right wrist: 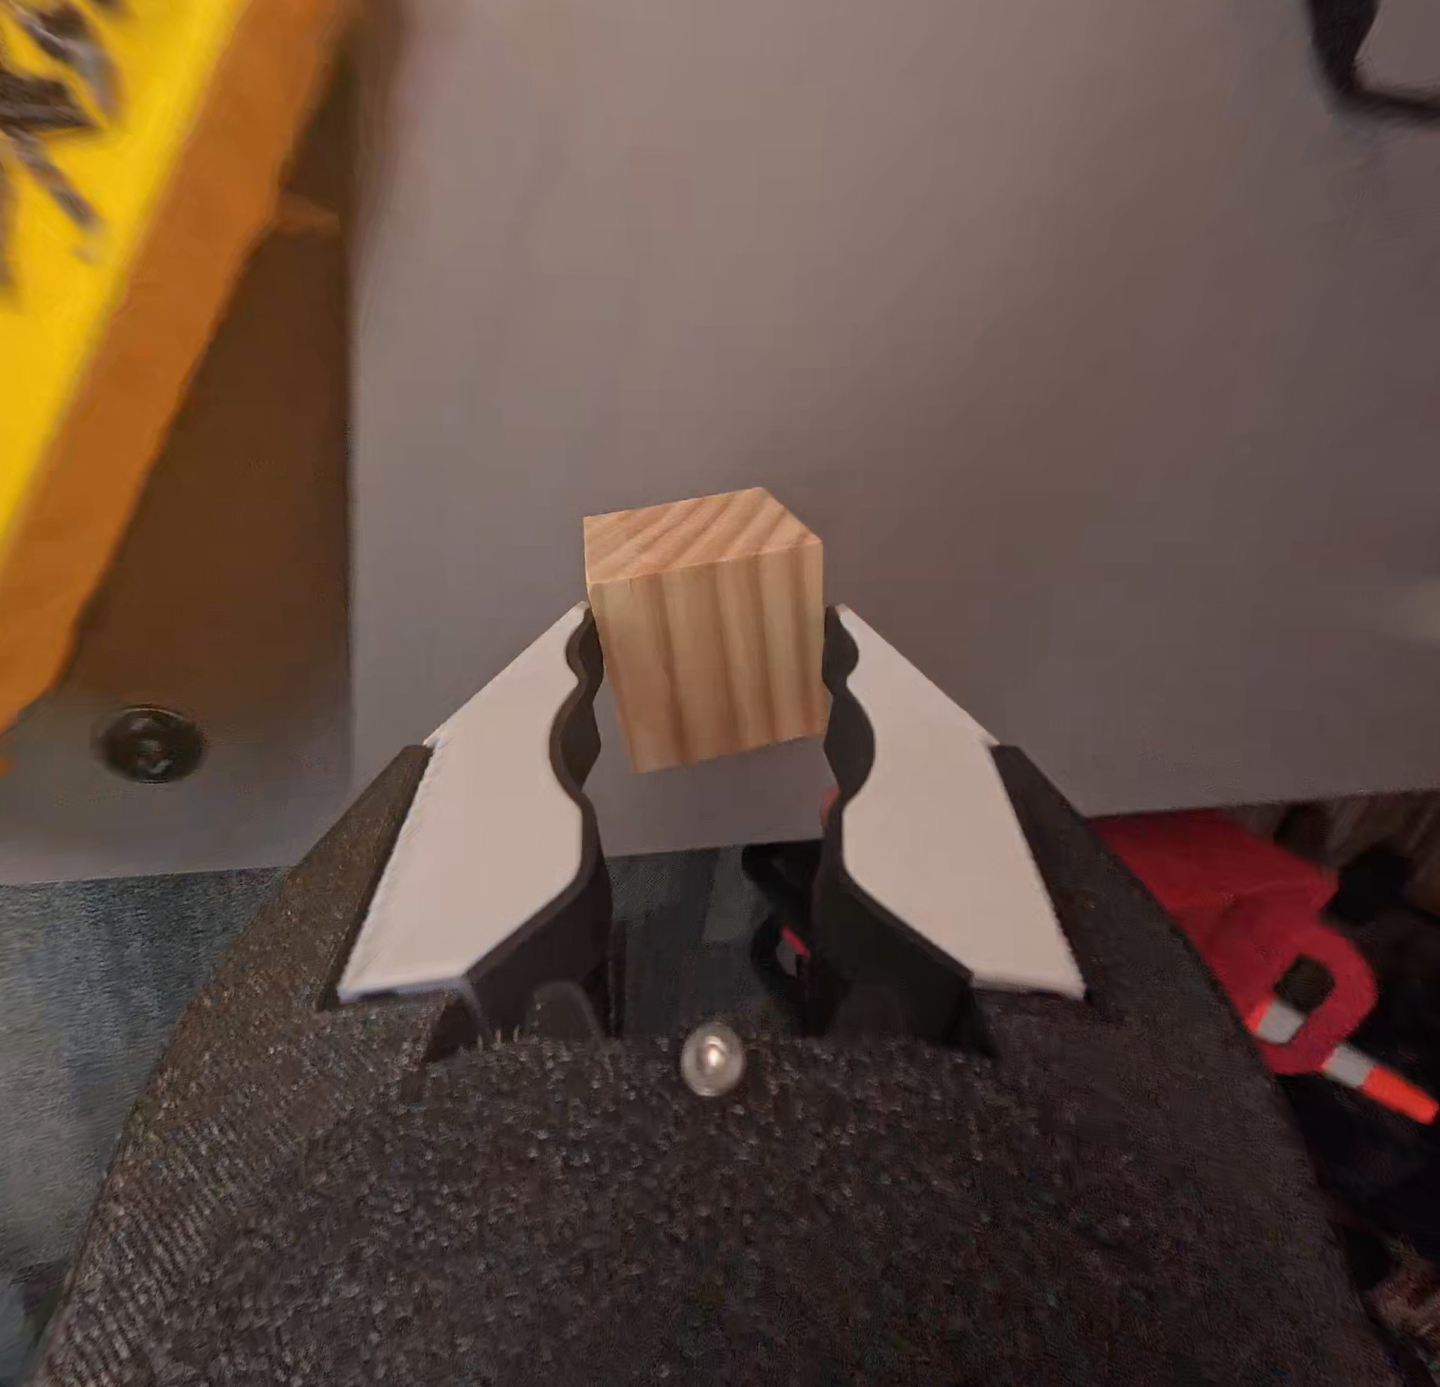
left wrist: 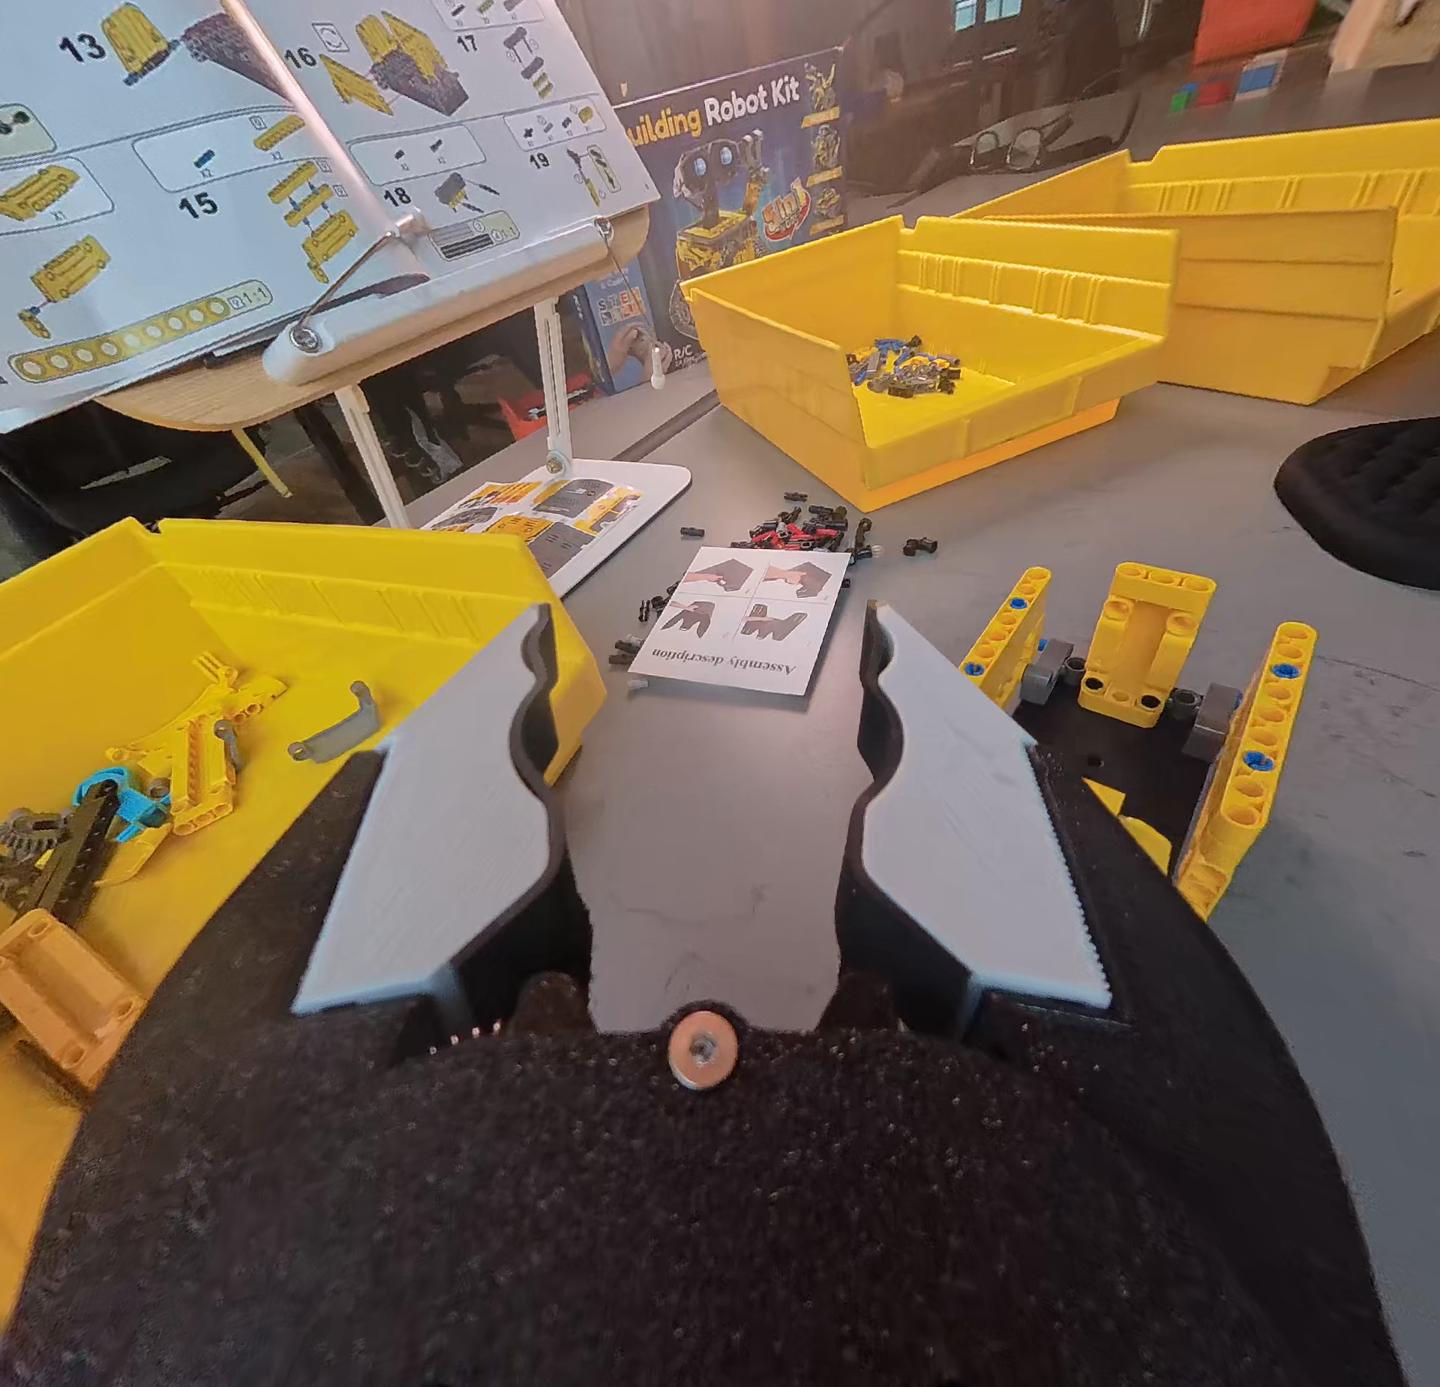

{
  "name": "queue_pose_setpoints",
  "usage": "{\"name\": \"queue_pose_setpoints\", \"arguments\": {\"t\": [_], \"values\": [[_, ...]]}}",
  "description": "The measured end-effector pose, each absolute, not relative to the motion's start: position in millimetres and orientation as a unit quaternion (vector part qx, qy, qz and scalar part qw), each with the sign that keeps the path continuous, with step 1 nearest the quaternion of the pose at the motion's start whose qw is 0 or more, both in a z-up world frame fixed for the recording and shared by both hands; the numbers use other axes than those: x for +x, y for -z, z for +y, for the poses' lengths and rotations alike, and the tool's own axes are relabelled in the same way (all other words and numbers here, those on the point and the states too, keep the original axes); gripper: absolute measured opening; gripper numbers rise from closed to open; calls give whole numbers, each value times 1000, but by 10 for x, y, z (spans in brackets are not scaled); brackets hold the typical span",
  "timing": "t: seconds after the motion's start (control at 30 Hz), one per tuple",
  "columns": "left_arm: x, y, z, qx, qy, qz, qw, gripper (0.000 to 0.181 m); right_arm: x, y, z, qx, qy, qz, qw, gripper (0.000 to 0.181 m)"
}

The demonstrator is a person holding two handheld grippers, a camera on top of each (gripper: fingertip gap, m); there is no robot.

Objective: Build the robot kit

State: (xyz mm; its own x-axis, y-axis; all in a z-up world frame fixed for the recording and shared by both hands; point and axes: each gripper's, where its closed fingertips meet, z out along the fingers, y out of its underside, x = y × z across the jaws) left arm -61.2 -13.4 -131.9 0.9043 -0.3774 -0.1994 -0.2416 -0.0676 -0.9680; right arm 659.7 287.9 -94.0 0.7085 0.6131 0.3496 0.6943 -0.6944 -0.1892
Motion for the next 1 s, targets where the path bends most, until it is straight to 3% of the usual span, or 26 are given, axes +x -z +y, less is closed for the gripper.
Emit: {"name": "queue_pose_setpoints", "arguments": {"t": [0.13, 0.33, 0.5, 0.6, 0.73, 0.83, 1.0], "values": [[-640, 1366, -73, -752, 60, 189, 628, 71, 7353, 1433, 2986, -937, 152, -282, 135, 57], [-685, 1369, -30, -761, 43, 170, 625, 71, 8153, 1325, 3389, -916, 311, -166, 194, 59], [-735, 1417, -34, -762, 50, 163, 625, 75, 7901, 748, 3630, -861, 327, -160, 355, 72], [-736, 1414, -61, -759, 56, 168, 627, 75, 7036, 302, 3648, -817, 259, -233, 459, 69], [-756, 1422, -75, -756, 76, 164, 628, 76, 4879, 8, 3121, -741, 31, -402, 537, 59], [-787, 1416, -84, -755, 84, 159, 630, 75, 3248, 156, 2358, -659, -69, -562, 494, 56], [-847, 1416, -119, -753, 64, 160, 636, 77, 1226, 725, 1282, -523, -116, -757, 374, 56]]}}
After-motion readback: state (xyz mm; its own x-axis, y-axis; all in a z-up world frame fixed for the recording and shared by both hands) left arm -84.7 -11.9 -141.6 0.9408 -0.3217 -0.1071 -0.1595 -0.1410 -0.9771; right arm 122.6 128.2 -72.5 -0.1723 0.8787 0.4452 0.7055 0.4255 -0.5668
